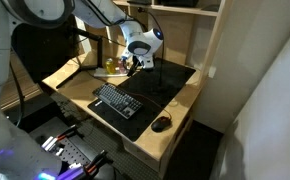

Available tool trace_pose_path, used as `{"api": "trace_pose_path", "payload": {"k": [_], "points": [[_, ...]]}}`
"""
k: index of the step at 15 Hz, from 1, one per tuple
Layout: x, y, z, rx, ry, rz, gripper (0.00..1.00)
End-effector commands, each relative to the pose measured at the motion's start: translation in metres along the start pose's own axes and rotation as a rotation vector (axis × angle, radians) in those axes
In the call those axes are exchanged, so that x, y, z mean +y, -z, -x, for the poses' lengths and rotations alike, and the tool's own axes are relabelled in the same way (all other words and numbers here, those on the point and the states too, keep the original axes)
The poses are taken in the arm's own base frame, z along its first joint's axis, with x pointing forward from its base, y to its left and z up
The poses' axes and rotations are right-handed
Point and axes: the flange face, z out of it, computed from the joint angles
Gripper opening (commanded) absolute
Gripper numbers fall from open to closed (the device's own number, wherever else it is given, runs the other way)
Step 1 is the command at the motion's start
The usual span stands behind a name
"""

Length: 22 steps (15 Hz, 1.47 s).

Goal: Switch on the desk lamp

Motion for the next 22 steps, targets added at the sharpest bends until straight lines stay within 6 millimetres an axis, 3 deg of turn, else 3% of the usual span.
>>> {"api": "trace_pose_path", "payload": {"k": [1, 4, 5, 9, 10, 11, 14, 18, 19, 22], "points": [[-0.040, -0.015, -0.029, -0.062, -0.131, -0.145, 1.00], [-0.067, -0.013, -0.050, -0.072, -0.229, -0.285, 1.00], [-0.049, -0.017, -0.035, -0.056, -0.176, -0.207, 1.00], [-0.053, -0.019, -0.039, -0.054, -0.180, -0.214, 1.00], [-0.049, -0.026, -0.042, -0.050, -0.201, -0.161, 1.00], [-0.051, -0.035, -0.052, 0.010, -0.257, -0.191, 1.00], [-0.061, -0.058, -0.071, -0.059, -0.452, -0.297, 1.00], [-0.068, -0.073, -0.077, -0.135, -0.609, -0.433, 1.00], [-0.060, -0.076, -0.074, -0.097, -0.551, -0.363, 1.00], [-0.060, -0.080, -0.075, -0.097, -0.555, -0.364, 1.00]]}}
